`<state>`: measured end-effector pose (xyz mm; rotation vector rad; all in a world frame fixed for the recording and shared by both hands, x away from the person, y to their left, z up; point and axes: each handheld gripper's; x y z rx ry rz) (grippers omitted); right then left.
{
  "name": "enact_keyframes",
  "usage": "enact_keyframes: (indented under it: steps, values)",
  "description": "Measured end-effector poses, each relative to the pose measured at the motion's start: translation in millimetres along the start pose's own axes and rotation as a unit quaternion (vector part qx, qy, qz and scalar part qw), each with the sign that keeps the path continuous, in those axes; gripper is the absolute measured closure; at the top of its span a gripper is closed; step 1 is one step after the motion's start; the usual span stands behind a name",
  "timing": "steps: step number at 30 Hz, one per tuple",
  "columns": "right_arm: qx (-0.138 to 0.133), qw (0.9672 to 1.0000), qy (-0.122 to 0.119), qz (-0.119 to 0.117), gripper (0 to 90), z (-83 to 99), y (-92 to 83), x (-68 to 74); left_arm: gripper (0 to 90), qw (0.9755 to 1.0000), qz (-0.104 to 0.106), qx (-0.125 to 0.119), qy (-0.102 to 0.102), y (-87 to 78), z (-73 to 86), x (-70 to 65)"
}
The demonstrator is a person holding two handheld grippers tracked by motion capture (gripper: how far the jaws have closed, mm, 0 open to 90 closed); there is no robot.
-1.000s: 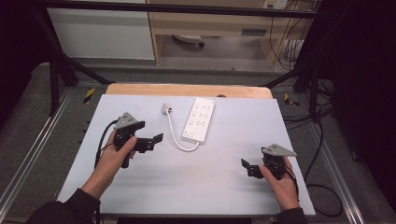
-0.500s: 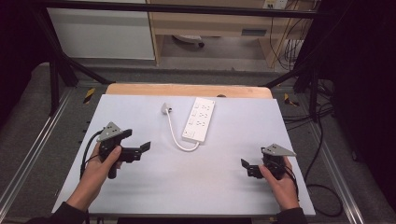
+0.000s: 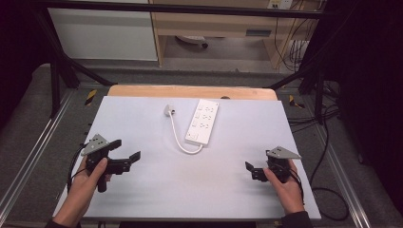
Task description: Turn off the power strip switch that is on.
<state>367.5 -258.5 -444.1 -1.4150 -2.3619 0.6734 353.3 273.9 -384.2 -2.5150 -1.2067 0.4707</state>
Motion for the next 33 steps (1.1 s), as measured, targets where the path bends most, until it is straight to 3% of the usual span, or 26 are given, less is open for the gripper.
enact_keyframes:
  steps: [17, 30, 33]
  values:
    - [0.000, 1.0000, 0.001, 0.001, 2.9, 0.0, 0.2, 0.4, 7.1, 0.9998, -0.015, -0.001, -0.015, -18.2, 29.7, 5.0]
    - [0.001, 1.0000, 0.000, 0.005, 2.9, 0.1, 0.4, -0.2, 7.1, 0.9996, -0.027, 0.005, -0.009, -31.3, 52.3, 5.9]
    - [0.003, 0.9999, -0.001, 0.012, 2.9, 0.2, 1.4, -0.9, 7.2, 0.9993, -0.031, 0.006, -0.018, -29.6, 55.7, 6.1]
Point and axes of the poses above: each handheld gripper's, and its own axes: y roughly forward along the jaws, z roughly out of its underside, x roughly to its left, and after that the axes turned 2 degrees about z, right-handed
